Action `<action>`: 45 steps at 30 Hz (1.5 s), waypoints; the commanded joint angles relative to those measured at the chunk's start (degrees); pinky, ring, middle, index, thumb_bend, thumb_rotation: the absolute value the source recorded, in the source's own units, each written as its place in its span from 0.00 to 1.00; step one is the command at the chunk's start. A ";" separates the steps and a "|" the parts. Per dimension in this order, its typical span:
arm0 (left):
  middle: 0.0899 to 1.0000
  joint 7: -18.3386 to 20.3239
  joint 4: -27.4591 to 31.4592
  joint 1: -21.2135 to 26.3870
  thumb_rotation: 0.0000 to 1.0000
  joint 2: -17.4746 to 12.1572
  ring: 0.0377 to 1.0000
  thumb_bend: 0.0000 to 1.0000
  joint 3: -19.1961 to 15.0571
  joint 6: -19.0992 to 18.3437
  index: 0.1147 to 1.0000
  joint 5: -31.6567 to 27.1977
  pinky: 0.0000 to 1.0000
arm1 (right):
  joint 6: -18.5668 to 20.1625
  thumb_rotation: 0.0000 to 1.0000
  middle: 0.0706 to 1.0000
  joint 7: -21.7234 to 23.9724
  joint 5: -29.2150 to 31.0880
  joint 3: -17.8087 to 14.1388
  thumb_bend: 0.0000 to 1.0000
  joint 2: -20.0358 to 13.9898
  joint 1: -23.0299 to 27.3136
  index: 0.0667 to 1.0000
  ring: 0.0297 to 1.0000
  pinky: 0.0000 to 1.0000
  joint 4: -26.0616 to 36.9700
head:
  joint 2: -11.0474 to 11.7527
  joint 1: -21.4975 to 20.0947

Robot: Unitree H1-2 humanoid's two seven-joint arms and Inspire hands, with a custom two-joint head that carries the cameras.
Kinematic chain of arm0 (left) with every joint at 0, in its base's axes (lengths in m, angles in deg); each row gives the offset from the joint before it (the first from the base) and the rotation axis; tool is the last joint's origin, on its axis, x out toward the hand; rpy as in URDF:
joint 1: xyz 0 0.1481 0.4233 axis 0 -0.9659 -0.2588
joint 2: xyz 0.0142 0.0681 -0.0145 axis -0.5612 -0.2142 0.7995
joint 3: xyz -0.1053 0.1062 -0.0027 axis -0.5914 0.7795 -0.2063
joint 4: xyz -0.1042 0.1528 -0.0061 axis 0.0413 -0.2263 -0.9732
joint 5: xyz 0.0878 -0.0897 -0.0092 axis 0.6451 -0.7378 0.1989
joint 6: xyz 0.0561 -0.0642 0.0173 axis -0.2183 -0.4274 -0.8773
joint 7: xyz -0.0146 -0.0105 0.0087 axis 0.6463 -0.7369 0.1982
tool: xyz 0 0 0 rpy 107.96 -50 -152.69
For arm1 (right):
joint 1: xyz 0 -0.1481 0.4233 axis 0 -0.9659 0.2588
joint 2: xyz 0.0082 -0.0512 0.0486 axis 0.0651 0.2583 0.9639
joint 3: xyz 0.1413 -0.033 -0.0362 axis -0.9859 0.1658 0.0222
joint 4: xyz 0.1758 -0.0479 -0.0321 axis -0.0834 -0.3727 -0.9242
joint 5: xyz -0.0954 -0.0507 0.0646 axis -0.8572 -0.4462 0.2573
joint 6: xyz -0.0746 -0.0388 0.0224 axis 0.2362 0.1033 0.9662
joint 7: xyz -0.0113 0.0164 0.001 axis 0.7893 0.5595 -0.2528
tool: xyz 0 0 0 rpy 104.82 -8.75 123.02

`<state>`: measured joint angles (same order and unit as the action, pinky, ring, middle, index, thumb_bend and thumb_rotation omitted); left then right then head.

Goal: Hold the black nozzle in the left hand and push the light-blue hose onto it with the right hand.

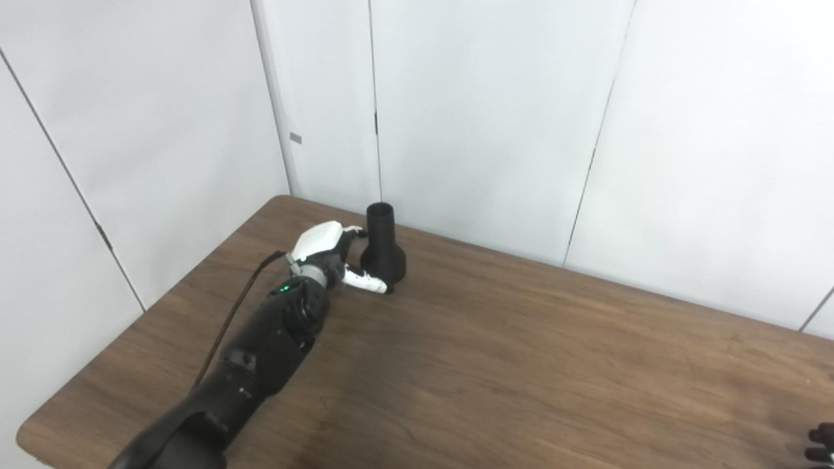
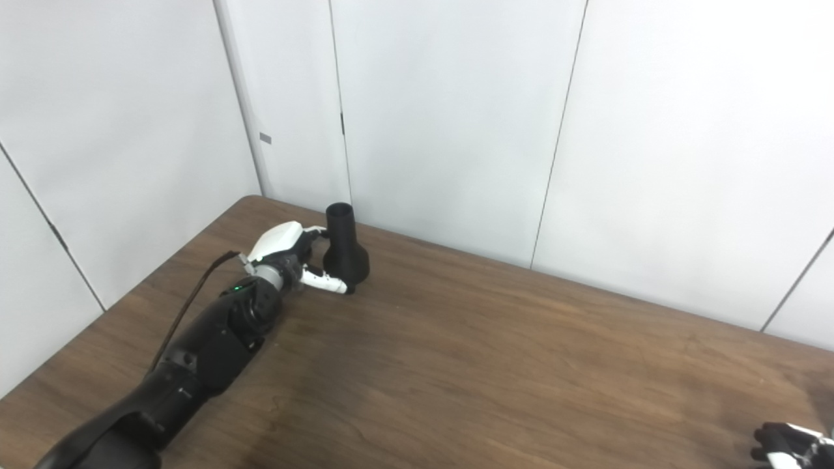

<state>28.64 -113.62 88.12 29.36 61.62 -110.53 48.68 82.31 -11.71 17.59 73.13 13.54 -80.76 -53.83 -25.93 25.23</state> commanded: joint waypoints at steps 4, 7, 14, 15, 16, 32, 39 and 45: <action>0.92 3.79 -0.94 -0.68 0.34 2.51 0.94 1.00 2.16 1.16 0.86 -0.98 0.92 | -0.01 0.61 0.51 0.22 0.24 -0.17 0.87 0.18 -0.65 0.47 0.49 0.35 0.17 | -0.04 -0.25; 0.92 3.55 -1.28 -0.51 0.34 2.81 0.93 1.00 2.48 1.45 0.86 -0.84 0.90 | -0.01 0.61 0.52 0.17 0.09 -0.09 0.86 0.21 -0.76 0.47 0.49 0.36 0.33 | -0.13 -0.40; 0.89 2.75 -1.59 -0.41 0.31 3.87 0.91 1.00 1.65 3.11 0.84 -1.44 0.83 | 0.06 0.60 0.53 0.19 0.26 -0.11 0.84 0.58 -0.92 0.48 0.50 0.37 0.76 | -0.20 -0.83; 0.89 2.71 -1.71 -0.38 0.31 3.94 0.91 1.00 1.55 3.32 0.84 -1.44 0.83 | 0.02 0.59 0.53 0.20 0.33 -0.15 0.83 0.65 -0.93 0.48 0.50 0.37 0.76 | -0.20 -0.83; 0.89 2.36 -2.03 -0.30 0.31 3.99 0.91 1.00 1.56 3.82 0.84 -1.21 0.83 | 0.00 0.59 0.53 0.15 0.29 -0.17 0.83 0.72 -0.92 0.48 0.51 0.37 0.77 | -0.19 -0.91; 0.43 -18.84 -13.31 -1.26 0.01 5.49 0.42 0.63 2.92 21.81 0.47 4.24 0.38 | 0.82 0.60 0.54 0.26 -0.11 -0.11 0.84 0.70 -1.15 0.49 0.51 0.37 1.80 | -0.74 -1.13; 0.40 -22.11 -16.76 -1.45 0.00 5.35 0.35 0.50 6.68 25.32 0.45 7.35 0.24 | 1.05 0.60 0.54 0.03 -0.86 0.05 0.80 0.61 -1.31 0.50 0.51 0.37 2.36 | -1.00 -1.28; 0.38 -22.98 -17.10 -2.14 0.00 5.70 0.34 0.50 7.82 25.83 0.46 7.74 0.23 | 1.13 0.59 0.55 0.02 -0.94 0.09 0.76 0.87 -1.39 0.51 0.53 0.38 2.64 | -1.01 -1.75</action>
<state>2.22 -129.24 88.97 33.20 67.32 -85.43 55.84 83.01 -11.75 17.14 73.17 14.61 -81.54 -52.30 -26.89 23.56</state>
